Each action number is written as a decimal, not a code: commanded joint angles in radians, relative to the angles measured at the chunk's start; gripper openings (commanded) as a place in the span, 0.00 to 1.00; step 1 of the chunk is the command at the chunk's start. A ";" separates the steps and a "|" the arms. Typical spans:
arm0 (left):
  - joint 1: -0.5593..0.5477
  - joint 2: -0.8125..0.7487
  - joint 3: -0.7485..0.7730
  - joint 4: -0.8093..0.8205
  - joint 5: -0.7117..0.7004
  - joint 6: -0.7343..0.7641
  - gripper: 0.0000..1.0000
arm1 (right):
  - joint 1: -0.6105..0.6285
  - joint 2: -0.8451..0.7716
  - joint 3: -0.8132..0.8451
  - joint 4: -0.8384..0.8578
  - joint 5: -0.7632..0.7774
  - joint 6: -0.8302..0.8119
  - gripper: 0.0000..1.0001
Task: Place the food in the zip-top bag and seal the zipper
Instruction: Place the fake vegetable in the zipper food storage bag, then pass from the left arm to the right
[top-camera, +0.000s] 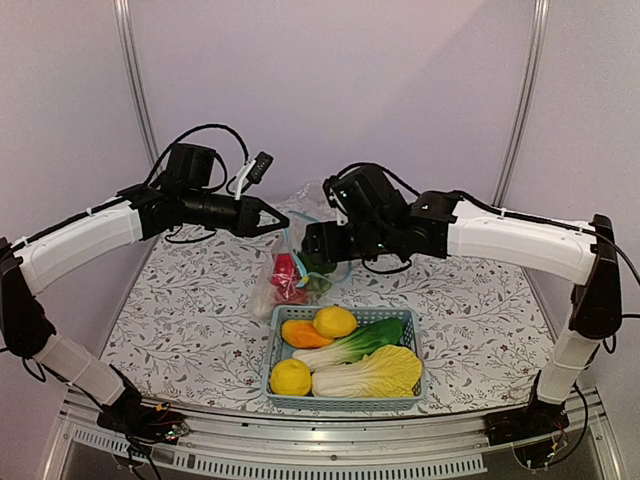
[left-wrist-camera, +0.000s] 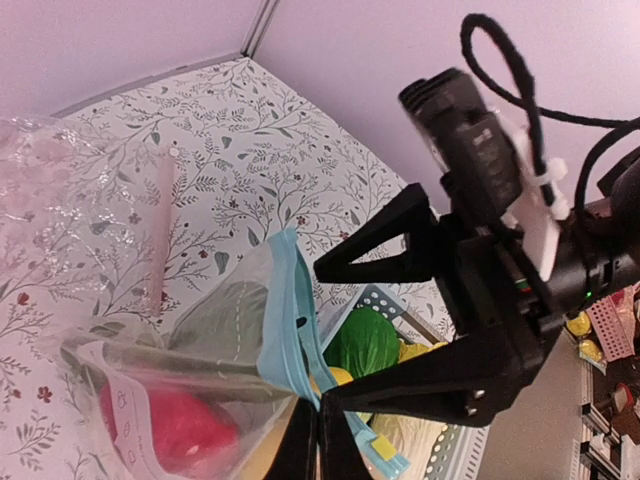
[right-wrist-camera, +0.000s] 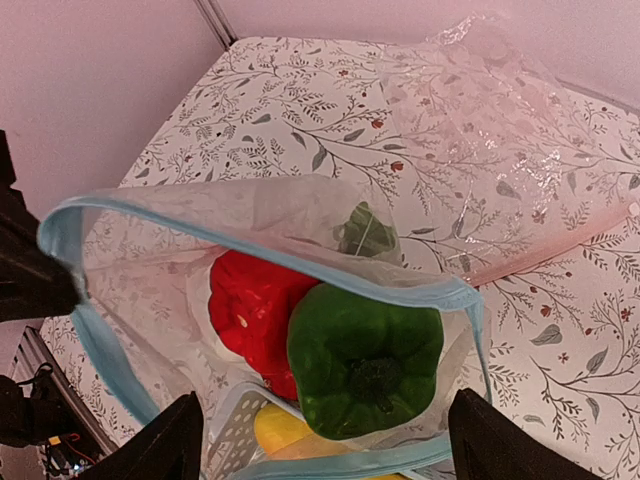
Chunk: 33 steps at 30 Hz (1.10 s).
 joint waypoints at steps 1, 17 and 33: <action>0.002 -0.025 0.013 0.006 -0.007 0.014 0.00 | -0.005 -0.124 -0.046 0.010 -0.052 -0.041 0.85; 0.002 -0.018 0.013 0.009 0.007 0.013 0.00 | -0.124 -0.119 -0.178 -0.010 -0.115 0.077 0.66; 0.002 -0.019 0.013 0.011 0.010 0.012 0.00 | -0.134 -0.002 -0.148 0.013 -0.182 0.090 0.43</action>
